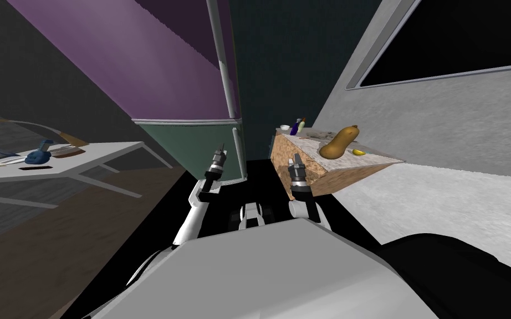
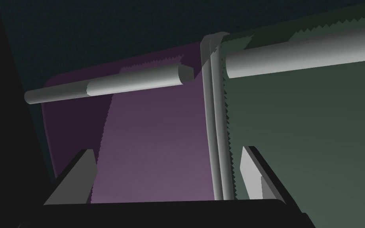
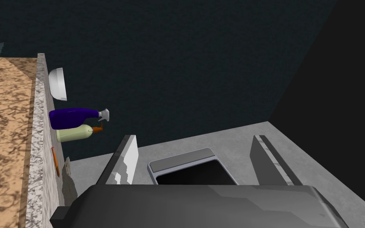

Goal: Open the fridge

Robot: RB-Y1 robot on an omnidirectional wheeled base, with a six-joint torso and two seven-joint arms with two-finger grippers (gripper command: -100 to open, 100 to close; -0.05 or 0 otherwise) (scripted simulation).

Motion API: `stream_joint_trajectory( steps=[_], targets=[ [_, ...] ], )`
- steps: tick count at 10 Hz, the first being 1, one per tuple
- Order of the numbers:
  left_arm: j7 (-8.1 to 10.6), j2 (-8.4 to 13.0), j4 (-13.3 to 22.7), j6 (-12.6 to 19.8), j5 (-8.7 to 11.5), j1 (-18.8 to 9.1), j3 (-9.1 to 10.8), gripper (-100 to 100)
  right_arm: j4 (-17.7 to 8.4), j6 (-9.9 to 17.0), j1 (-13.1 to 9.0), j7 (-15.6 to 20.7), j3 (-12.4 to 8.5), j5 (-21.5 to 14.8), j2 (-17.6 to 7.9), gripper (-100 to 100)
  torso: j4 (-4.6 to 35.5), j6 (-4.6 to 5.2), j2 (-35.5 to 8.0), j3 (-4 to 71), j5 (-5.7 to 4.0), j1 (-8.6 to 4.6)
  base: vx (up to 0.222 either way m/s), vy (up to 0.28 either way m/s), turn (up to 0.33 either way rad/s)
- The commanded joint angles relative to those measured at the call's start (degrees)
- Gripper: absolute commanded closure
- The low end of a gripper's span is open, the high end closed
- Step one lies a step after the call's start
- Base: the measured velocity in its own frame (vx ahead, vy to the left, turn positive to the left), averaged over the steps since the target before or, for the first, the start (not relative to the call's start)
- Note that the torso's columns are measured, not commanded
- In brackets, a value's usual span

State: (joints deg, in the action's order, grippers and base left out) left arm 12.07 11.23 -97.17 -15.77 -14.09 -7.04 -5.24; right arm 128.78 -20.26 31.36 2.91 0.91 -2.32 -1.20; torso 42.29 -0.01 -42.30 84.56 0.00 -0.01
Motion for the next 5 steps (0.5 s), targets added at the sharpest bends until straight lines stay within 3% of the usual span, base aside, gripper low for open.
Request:
stream_joint_trajectory(
  steps=[1,2,5],
  targets=[
    [0.37,0.3,3.17,1.4,-1.1,-4.2,-1.16,-100,0.0,0.0,0.0,0.0,0.0,0.0,0.0,0,-0.01,0.02,0.01,0.01,0.0,0.0,0.006,0.002,-0.022],
    [0.82,0.74,5.85,2.59,-1.98,-6.39,-2.07,-100,0.0,0.0,0.0,0.0,0.0,0.0,0.0,0,0.0,-0.01,0.0,0.0,0.0,0.01,0.009,0.001,-0.029],
    [1.27,1.18,9.36,3.82,-2.87,-11.28,-2.99,-100,0.0,0.0,0.0,0.0,0.0,0.0,0.0,0,-0.01,0.01,0.02,0.01,0.0,0.0,0.008,0.002,-0.027]
  ],
)
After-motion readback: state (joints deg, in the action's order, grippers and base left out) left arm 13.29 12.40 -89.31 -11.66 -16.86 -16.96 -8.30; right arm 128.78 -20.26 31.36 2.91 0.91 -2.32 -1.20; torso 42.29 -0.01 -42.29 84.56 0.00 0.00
